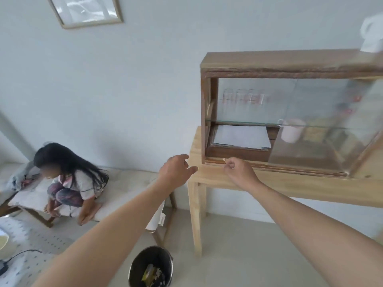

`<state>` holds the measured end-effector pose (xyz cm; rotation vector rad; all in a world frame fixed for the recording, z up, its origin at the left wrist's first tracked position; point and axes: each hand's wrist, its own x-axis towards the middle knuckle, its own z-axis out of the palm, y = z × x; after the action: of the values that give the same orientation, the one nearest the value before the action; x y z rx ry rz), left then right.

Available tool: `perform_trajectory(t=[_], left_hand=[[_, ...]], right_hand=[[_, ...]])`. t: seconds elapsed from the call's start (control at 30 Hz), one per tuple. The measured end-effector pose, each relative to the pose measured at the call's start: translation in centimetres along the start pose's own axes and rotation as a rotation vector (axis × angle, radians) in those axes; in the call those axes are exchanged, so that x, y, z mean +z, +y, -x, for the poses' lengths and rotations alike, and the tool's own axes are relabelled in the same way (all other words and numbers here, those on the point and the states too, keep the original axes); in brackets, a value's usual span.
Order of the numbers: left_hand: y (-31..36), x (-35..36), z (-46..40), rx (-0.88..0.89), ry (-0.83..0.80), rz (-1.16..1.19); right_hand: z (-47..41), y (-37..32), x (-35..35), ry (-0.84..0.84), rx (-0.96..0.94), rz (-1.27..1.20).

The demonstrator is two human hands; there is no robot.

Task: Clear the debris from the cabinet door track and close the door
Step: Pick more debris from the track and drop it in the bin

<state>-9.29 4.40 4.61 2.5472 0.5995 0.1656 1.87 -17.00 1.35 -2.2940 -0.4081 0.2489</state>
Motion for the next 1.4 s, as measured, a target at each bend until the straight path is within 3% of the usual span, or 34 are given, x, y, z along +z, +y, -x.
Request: perform_trajectory(t=[0.27, 0.47, 0.73, 0.9, 1.07, 1.27, 1.4], left_hand=[[4.9, 5.5, -5.1, 0.051, -0.104, -0.051], [6.5, 9.4, -8.8, -0.010, -0.133, 0.003], [7.6, 12.4, -11.8, -0.085, -0.082, 0.053], [7.8, 13.0, -12.3, -0.042, -0.104, 0.099], [6.5, 12.7, -11.6, -0.011, -0.084, 0.191], [3.1, 10.2, -9.1, 0.028, -0.042, 0.273], [0.1, 8.4, -6.8, 0.008, -0.023, 0.286]], right_hand=[[-3.7, 4.3, -3.6, 0.079, 0.083, 0.040], [-6.6, 5.5, -3.0, 0.113, 0.176, 0.117], [-8.6, 4.1, -1.3, 0.166, 0.152, 0.321], [-9.5, 3.5, -1.4, 0.122, 0.128, 0.384], [-9.7, 2.9, -1.1, 0.048, 0.080, 0.347], [-7.7, 3.6, -1.1, 0.108, 0.099, 0.068], [-4.9, 2.2, 1.1, 0.036, 0.021, -0.014]])
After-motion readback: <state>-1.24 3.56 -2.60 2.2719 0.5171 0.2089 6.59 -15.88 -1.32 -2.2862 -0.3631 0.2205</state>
